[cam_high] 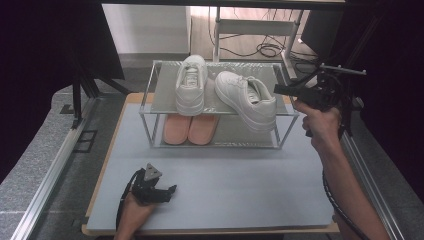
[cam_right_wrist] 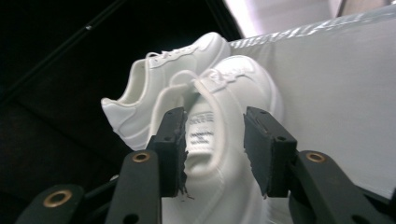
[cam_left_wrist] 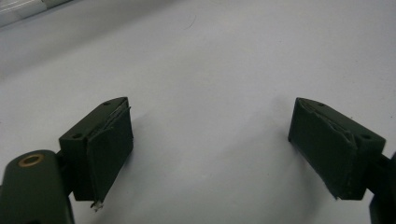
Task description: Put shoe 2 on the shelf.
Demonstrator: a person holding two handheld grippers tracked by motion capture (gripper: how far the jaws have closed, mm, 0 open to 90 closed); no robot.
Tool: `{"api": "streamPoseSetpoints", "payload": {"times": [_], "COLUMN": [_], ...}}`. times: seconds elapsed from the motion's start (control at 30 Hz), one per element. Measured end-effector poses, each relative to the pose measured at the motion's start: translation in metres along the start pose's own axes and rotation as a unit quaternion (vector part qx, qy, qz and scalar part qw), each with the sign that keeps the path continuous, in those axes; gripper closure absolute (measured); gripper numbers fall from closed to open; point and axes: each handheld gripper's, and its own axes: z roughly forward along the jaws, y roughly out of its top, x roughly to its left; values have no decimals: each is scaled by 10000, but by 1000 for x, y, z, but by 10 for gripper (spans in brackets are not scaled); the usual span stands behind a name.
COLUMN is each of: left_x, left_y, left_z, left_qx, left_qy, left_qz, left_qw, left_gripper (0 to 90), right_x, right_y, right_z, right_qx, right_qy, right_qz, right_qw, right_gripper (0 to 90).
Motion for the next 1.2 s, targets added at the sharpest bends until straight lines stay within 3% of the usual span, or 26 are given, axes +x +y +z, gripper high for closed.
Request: {"api": "streamPoseSetpoints", "payload": {"times": [0.13, 0.37, 0.5, 0.77, 1.1, 1.2], "left_x": [0, 0, 0, 0, 0, 0], "left_y": [0, 0, 0, 0, 0, 0], "left_z": [0, 0, 0, 0, 0, 0], "left_qx": [2, -3, -4, -5, -4, -5], "left_qy": [1, 6, 1, 0, 0, 1], "left_qz": [3, -4, -3, -5, -4, -4], "left_qw": [10000, 10000, 10000, 10000, 10000, 10000], "left_gripper": [138, 138, 138, 138, 138, 138], "right_x": [0, 1, 0, 1, 11, 8], "right_y": [-8, -28, -44, -69, -83, -83], "right_z": [-10, -26, -28, -29, -18, -16], "right_qx": [70, -229, -240, -95, 235, 241], "right_qy": [-186, -405, -326, -265, -138, -35], "right_qz": [-295, -636, -668, -989, -1322, -1226], "right_qw": [9994, 9969, 9969, 9947, 9909, 9922], "right_gripper": [587, 661, 729, 898, 900, 900]}}
